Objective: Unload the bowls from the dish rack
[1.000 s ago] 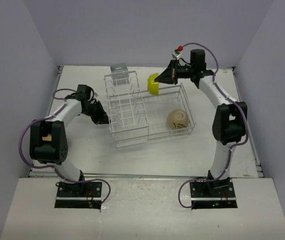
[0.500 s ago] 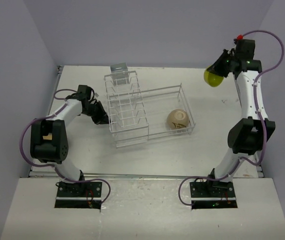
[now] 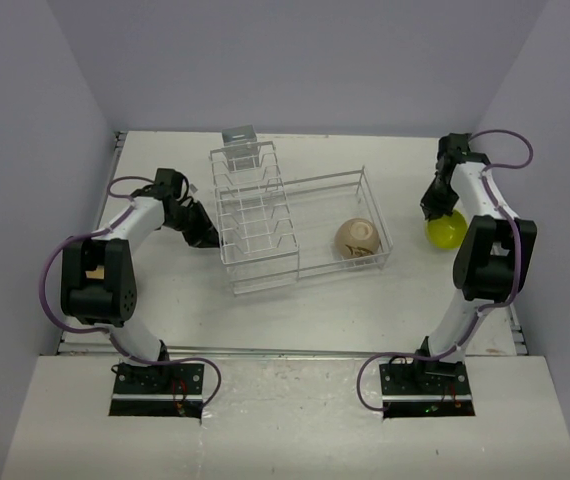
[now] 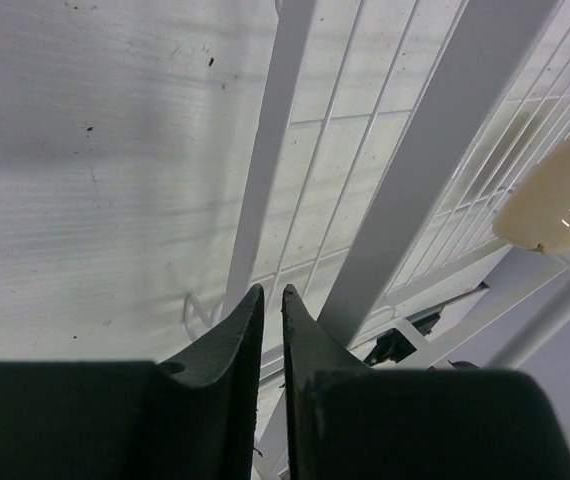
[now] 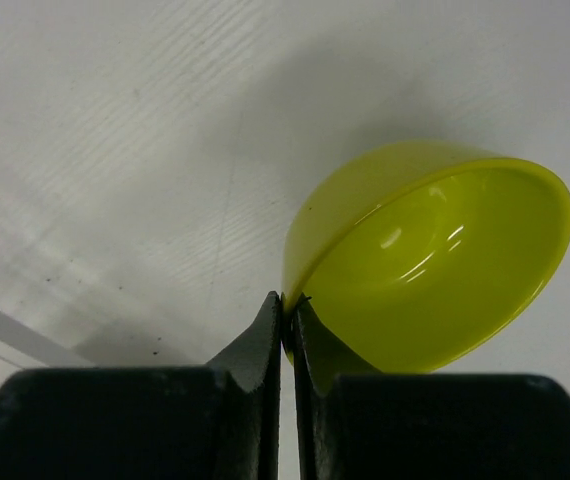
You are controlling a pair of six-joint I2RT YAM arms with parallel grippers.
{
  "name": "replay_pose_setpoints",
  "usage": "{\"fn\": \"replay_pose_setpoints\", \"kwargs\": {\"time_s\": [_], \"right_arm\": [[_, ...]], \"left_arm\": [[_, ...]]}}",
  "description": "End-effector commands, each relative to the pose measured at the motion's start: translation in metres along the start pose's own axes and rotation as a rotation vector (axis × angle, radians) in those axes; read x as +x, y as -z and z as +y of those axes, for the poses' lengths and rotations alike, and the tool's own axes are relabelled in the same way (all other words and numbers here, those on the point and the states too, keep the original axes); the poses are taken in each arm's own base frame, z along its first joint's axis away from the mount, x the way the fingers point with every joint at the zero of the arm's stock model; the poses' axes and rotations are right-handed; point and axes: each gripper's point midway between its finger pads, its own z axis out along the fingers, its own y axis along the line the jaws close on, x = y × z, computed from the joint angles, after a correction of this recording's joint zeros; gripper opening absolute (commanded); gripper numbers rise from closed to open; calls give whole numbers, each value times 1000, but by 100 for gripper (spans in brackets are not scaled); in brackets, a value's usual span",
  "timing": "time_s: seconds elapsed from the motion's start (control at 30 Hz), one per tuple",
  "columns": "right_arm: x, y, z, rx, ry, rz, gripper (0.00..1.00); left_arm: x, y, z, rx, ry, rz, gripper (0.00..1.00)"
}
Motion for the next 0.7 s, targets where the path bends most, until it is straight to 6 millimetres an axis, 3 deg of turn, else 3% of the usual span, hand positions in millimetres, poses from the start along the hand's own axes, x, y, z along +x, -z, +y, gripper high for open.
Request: {"fn": "replay_pose_setpoints", "kwargs": {"time_s": [0.0,0.13,0.37,0.43,0.57,0.6,0.67], "right_arm": [[-13,-3,-24,127,-7,-62,0],[-4,-17,-38,198,21,-24,0],[13,-33,-43,212,46,38,0],[15,-35,-44,212,48,40,10],[17,-36,-43,204,46,42,18],[18,-34,-44,202,46,37,35],[14,-30,-43,190,43,12,42]], "left_arm": [[-4,14,-32,108,-52,-6,14],[-4,14,-33,111,-53,-2,14],[-2,14,-31,109,-47,0,22],[-2,15,-32,111,-51,-3,24],[-3,16,-32,112,-51,-3,25],[-2,16,-32,112,-51,-3,25],[-2,16,-31,112,-52,-2,26]]}}
